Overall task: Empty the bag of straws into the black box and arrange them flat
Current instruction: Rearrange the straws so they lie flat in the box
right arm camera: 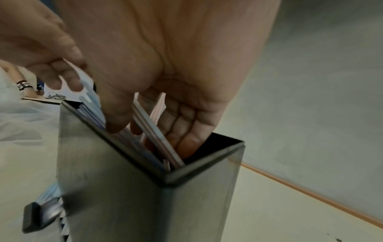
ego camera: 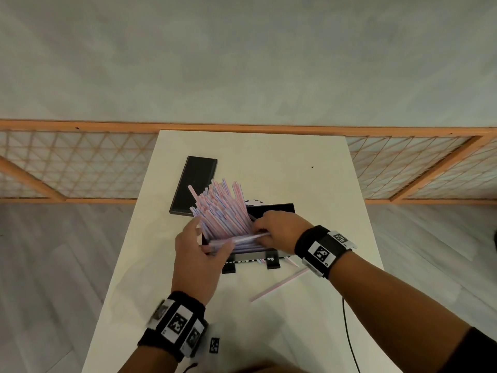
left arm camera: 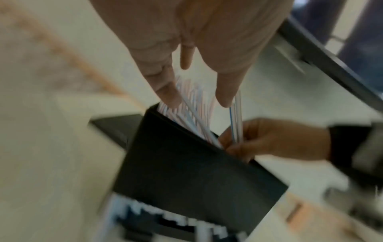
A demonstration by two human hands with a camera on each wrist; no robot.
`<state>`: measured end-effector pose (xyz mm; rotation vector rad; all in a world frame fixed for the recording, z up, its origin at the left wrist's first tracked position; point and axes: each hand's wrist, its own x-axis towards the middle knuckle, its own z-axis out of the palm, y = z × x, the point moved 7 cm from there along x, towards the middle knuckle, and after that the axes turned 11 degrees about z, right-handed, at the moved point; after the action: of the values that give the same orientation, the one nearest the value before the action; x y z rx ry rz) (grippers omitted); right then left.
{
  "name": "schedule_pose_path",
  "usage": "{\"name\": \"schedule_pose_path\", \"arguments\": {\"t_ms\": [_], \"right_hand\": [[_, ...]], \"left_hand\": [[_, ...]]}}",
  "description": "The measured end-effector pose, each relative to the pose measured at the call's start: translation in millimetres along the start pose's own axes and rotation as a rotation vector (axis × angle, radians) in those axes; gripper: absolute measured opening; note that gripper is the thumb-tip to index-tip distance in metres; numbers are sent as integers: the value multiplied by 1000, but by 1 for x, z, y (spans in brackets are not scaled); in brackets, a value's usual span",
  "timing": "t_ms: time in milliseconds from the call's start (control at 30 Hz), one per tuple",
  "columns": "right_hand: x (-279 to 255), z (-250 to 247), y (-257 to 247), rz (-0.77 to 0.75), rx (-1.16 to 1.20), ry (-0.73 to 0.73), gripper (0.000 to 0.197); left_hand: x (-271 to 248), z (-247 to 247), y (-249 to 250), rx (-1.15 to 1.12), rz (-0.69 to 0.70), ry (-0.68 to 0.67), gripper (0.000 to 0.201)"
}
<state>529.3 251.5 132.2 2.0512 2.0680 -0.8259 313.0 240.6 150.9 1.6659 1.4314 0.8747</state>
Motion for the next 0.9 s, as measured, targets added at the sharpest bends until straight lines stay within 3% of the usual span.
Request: {"name": "schedule_pose_path", "arguments": {"t_ms": [67,133,233,300,400,467,533,600,700,767,900], "right_hand": [[-2,1,-4,-10,-1,13,29],[-4,4,-5,-9,3,9,29],[-4,6,-6,-6,-9,28,24],[-4,6,-12,-24,-13,46,21],[-6,1,-16,-64,77,90,27],[-12,-8,-9,-75,180,140,37],[-26,-21,8,-59,267,223,42],[-50,-32,32,-3,372,343,35],[-90,-20,73,105,440,492,14],[-102,11,96,198,435,451,8],[-94,93,107,285,291,192,25]], "left_hand": [[-5,4,16,193,216,-23,90],[-10,5,27,288,305,5,89],[-13,14,49,426,565,-3,62],[-13,38,52,578,748,-177,42],[-3,64,33,755,762,-385,29],[5,67,25,793,749,-384,16],[9,66,19,788,748,-392,16],[11,62,15,811,757,-396,17],[16,49,8,829,670,-373,36],[19,42,4,819,627,-355,43],[17,40,19,754,687,-295,21]]}}
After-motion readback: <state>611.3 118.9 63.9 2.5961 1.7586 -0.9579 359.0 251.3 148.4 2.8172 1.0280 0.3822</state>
